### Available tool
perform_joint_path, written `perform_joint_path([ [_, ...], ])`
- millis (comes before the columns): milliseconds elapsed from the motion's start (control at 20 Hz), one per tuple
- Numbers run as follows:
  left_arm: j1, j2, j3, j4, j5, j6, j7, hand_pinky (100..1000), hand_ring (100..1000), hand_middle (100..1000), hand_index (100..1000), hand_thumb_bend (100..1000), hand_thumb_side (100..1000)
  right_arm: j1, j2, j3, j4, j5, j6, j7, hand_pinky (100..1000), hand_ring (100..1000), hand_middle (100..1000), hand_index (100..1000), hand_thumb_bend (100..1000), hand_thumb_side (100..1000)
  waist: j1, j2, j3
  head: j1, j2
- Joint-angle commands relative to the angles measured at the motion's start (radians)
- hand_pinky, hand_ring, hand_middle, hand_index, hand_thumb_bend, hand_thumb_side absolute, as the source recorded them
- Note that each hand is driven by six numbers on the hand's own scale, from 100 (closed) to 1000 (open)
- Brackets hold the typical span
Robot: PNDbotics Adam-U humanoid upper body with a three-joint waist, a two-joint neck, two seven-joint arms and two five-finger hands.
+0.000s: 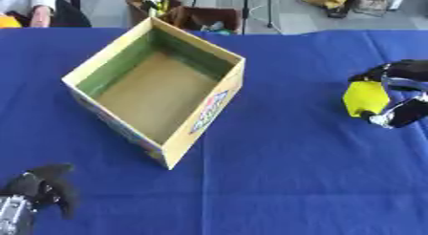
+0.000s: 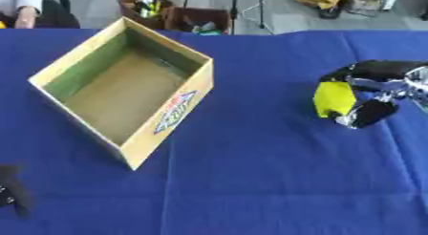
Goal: Pick up objects on the table and place them in the box.
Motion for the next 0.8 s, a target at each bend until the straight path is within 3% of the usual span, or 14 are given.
perform_joint_path([
  [50, -0.007, 0.007, -0.004, -0.010, -0.006, -0.002, -0.004, 322, 435, 441, 724, 100, 1000, -0.018, -0.024, -0.009, -0.003, -0.016, -0.002, -0.012, 824, 912, 757, 963, 191, 490, -0.002, -0.019, 0.000, -0.004, -0.012],
  [100, -0.007, 0.007, -0.005, -0.009, -0.006, -0.002, -0.004, 322, 435, 441, 724, 100, 1000, -0.019, -0.024, -0.009, -0.003, -0.019, -0.002, -0.014, 813, 895, 662, 898, 174, 458, -0.002, -0.019, 0.000, -0.004, -0.011],
  [300, -0.006, 0.008, -0.005, -0.008, -0.008, -0.003, -0.005, 322, 436, 441, 724, 100, 1000, -0.026, -0.023, -0.010, -0.001, -0.042, -0.006, -0.022, 793, 864, 575, 834, 120, 387, -0.003, -0.018, -0.003, -0.005, -0.007],
  [550, -0.005, 0.006, -0.004, -0.006, -0.011, -0.004, -0.006, 323, 436, 441, 724, 100, 1000, -0.030, -0.020, -0.013, -0.002, -0.065, -0.007, -0.046, 758, 802, 446, 624, 100, 319, -0.003, -0.017, -0.003, -0.003, -0.005],
  [650, -0.005, 0.006, -0.004, -0.006, -0.012, -0.004, -0.006, 323, 436, 441, 724, 100, 1000, -0.033, -0.021, -0.013, -0.005, -0.074, -0.008, -0.059, 737, 737, 376, 527, 100, 296, -0.003, -0.018, -0.004, -0.003, -0.002],
  [800, -0.004, 0.007, -0.004, -0.005, -0.013, -0.004, -0.006, 324, 436, 442, 724, 100, 1000, -0.039, -0.023, -0.017, -0.014, -0.083, -0.008, -0.084, 712, 674, 338, 468, 100, 270, -0.004, -0.020, -0.008, -0.002, -0.001],
])
